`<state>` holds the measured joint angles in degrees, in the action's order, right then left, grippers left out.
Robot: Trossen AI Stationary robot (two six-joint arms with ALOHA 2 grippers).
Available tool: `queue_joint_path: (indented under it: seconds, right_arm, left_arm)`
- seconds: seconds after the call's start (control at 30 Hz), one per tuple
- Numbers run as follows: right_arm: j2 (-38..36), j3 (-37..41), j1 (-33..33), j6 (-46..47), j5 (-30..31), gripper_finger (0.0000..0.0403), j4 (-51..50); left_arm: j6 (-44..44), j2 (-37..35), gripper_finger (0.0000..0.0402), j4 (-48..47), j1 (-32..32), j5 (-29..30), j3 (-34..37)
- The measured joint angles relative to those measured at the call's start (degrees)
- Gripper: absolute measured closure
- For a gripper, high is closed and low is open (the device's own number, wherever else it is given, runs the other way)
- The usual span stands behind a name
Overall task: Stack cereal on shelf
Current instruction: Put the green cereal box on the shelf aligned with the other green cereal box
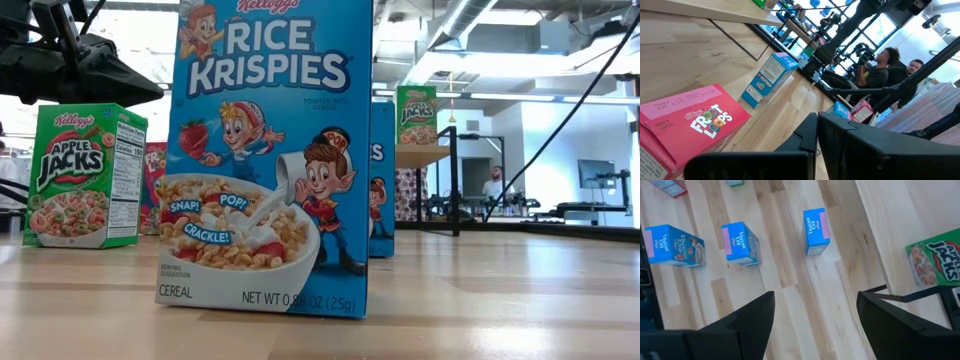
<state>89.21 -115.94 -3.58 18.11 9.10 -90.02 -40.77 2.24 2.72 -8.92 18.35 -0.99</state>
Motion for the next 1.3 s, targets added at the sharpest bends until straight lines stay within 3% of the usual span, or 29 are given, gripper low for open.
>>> queue_joint_path:
  seconds: [0.4, 0.73, 1.17, 1.3]
  right_arm:
    - [-1.90, 0.01, -8.64, -5.47, 0.00, 0.0097, 0.01]
    - [-5.07, 0.00, -14.95, -4.58, 1.55, 0.0097, 0.04]
    - [-3.54, 0.07, -15.03, -1.61, 1.62, 0.0097, 4.61]
    - [-3.74, -0.02, -14.06, -1.46, 4.19, 0.0097, 10.66]
  left_arm:
    - [0.00, -0.01, 0.0401, -0.02, -0.01, 0.00, -0.02]
    - [0.01, 0.00, 0.0401, 0.00, -0.01, 0.00, -0.02]
    - [-0.01, 0.00, 0.0401, 0.00, 0.01, 0.00, -0.01]
    - [0.01, 0.00, 0.0401, -0.02, 0.01, 0.02, -0.02]
